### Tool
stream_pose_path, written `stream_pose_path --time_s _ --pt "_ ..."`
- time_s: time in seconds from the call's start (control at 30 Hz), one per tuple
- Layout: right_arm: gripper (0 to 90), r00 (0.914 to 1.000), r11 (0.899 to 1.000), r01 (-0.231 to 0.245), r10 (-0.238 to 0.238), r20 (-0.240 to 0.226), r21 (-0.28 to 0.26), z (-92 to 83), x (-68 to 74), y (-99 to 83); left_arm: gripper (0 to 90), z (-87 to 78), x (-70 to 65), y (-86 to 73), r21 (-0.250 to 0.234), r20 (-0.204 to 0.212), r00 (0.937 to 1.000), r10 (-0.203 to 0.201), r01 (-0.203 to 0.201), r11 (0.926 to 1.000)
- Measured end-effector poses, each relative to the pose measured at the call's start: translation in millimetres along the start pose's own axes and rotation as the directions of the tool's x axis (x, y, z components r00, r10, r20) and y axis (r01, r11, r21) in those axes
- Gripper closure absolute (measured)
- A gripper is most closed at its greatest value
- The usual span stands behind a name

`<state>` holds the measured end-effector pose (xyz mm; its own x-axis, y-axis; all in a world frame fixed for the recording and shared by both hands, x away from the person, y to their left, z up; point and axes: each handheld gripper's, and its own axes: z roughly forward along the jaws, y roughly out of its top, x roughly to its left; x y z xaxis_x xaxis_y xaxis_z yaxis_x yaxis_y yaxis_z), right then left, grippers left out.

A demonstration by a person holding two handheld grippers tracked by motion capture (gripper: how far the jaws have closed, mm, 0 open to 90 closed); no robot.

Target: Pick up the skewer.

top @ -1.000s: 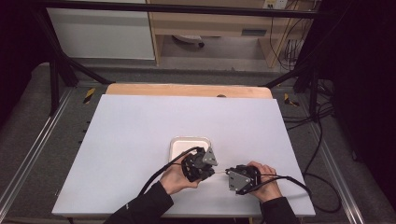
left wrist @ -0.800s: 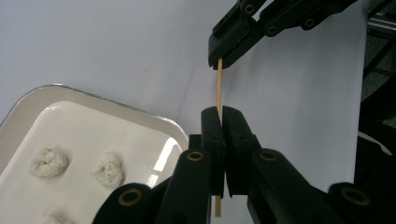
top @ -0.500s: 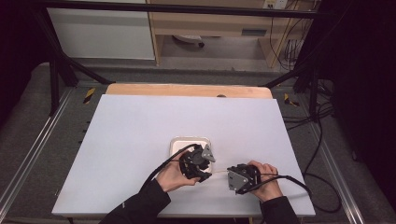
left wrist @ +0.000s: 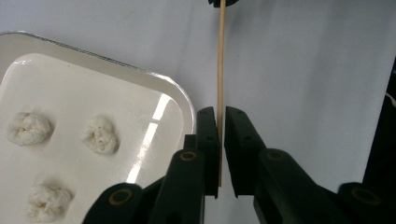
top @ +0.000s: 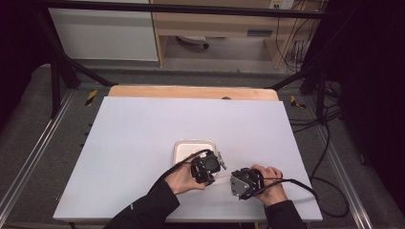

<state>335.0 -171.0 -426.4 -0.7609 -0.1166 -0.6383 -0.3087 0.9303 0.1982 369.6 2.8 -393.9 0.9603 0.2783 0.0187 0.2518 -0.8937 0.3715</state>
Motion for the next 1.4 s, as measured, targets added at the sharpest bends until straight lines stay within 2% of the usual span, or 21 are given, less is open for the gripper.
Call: stream_pose_path --time_s 0.3,0.43,0.5,0.53,0.6,0.63,0.67,0.7,0.73,0.8,0.87,0.9,0.93,1.0,1.03,1.1,1.13,1.2,1.27,1.3,1.4 --pt "88.8 0.9999 1.000 0.010 -0.010 0.001 -0.004 -1.6 0.9 1.2 88.3 2.6 -3.9 -0.1 0.026 -0.028 0.9988 0.041 -0.040 0.9989" --pt "87.1 1.0000 1.000 -0.002 0.002 0.008 -0.018 -2.9 -0.2 0.7 88.4 0.6 -4.3 -2.7 0.011 -0.035 0.9985 0.042 -0.042 0.9991" --pt "84.5 0.9988 0.998 -0.047 0.048 0.007 -0.039 -4.5 -0.8 -0.1 88.4 0.2 -4.3 -4.8 -0.001 -0.046 0.9981 0.042 -0.043 0.9991" --pt "82.1 0.9986 0.998 -0.051 0.051 0.011 -0.046 -5.0 -2.3 -0.9 88.4 -0.7 -4.1 -5.9 0.000 -0.048 0.9981 0.040 -0.040 0.9992" --pt "76.0 0.9944 0.993 -0.104 0.105 0.013 -0.058 -7.1 -3.4 -2.2 88.4 -1.9 -3.5 -9.5 -0.016 -0.057 0.9979 0.031 -0.032 0.9994" --pt "69.5 0.9866 0.985 -0.161 0.163 0.016 -0.061 -9.3 -5.2 -3.9 88.4 -2.8 -3.1 -10.8 -0.020 -0.060 0.9978 0.029 -0.030 0.9993" --pt "69.5 0.9866 0.985 -0.161 0.163 0.016 -0.061 -9.3 -5.2 -3.9 88.4 -4.4 -2.4 -12.6 -0.019 -0.064 0.9976 0.027 -0.028 0.9994" --pt "62.6 0.9773 0.976 -0.208 0.210 0.025 -0.069 -10.0 -7.3 -6.8 88.4 -5.8 -1.9 -14.6 -0.026 -0.069 0.9974 0.024 -0.025 0.9993" --pt "62.6 0.9773 0.976 -0.208 0.210 0.025 -0.069 -10.0 -7.3 -6.8 88.4 -7.5 -0.8 -16.6 -0.029 -0.072 0.9970 0.029 -0.031 0.9991" --pt "58.6 0.9626 0.960 -0.267 0.270 0.023 -0.082 -11.1 -9.4 -10.5 88.4 -10.2 0.5 -20.9 -0.034 -0.082 0.9964 0.024 -0.027 0.9991" --pt "53.0 0.9399 0.937 -0.337 0.341 0.021 -0.095 -11.9 -10.9 -14.0 88.4 -12.1 2.2 -25.8 -0.042 -0.090 0.9958 0.016 -0.020 0.9989" --pt "49.3 0.9255 0.922 -0.375 0.379 0.016 -0.100 -12.3 -11.9 -15.9 88.4 -12.6 2.7 -28.6 -0.053 -0.091 0.9958 0.001 -0.006 0.9986" --pt "47.3 0.9071 0.903 -0.417 0.421 0.012 -0.105 -12.3 -12.4 -17.4 88.4 -13.6 3.8 -31.4 -0.055 -0.095 0.9955 -0.002 -0.003 0.9985" --pt "42.4 0.8825 0.877 -0.467 0.470 0.003 -0.110 -12.8 -13.6 -20.6 88.4 -15.5 5.4 -37.3 -0.062 -0.101 0.9949 -0.009 0.003 0.9981" --pt "39.6 0.8635 0.858 -0.502 0.504 -0.004 -0.113 -12.6 -13.5 -21.6 88.4 -16.3 5.9 -40.5 -0.066 -0.104 0.9945 -0.015 0.008 0.9978" --pt "35.7 0.8322 0.825 -0.552 0.554 -0.019 -0.119 -11.1 -14.2 -25.1 88.4 -18.4 7.3 -47.1 -0.079 -0.110 0.9936 -0.027 0.018 0.9967" --pt "34.3 0.8150 0.808 -0.577 0.579 -0.023 -0.117 -10.4 -14.1 -26.7 88.4 -19.6 7.8 -50.8 -0.088 -0.113 0.9929 -0.036 0.026 0.9958" --pt "29.9 0.7742 0.768 -0.632 0.632 -0.033 -0.102 -9.1 -14.3 -29.7 88.4 -22.9 9.0 -58.7 -0.113 -0.117 0.9914 -0.059 0.045 0.9926" --pt "27.4 0.7396 0.734 -0.672 0.672 -0.039 -0.095 -7.9 -14.0 -32.9 88.4 -26.7 10.1 -68.3 -0.142 -0.119 0.9892 -0.086 0.068 0.9875" --pt "25.6 0.7123 0.707 -0.701 0.700 -0.047 -0.095 -7.3 -13.5 -34.5 88.4 -27.7 10.2 -71.7 -0.153 -0.120 0.9882 -0.095 0.076 0.9853" --pt "20.9 0.6602 0.654 -0.750 0.749 -0.059 -0.095 -6.4 -12.7 -38.0 88.4 -31.0 10.8 -85.0 -0.193 -0.127 0.9826 -0.136 0.110 0.9750"
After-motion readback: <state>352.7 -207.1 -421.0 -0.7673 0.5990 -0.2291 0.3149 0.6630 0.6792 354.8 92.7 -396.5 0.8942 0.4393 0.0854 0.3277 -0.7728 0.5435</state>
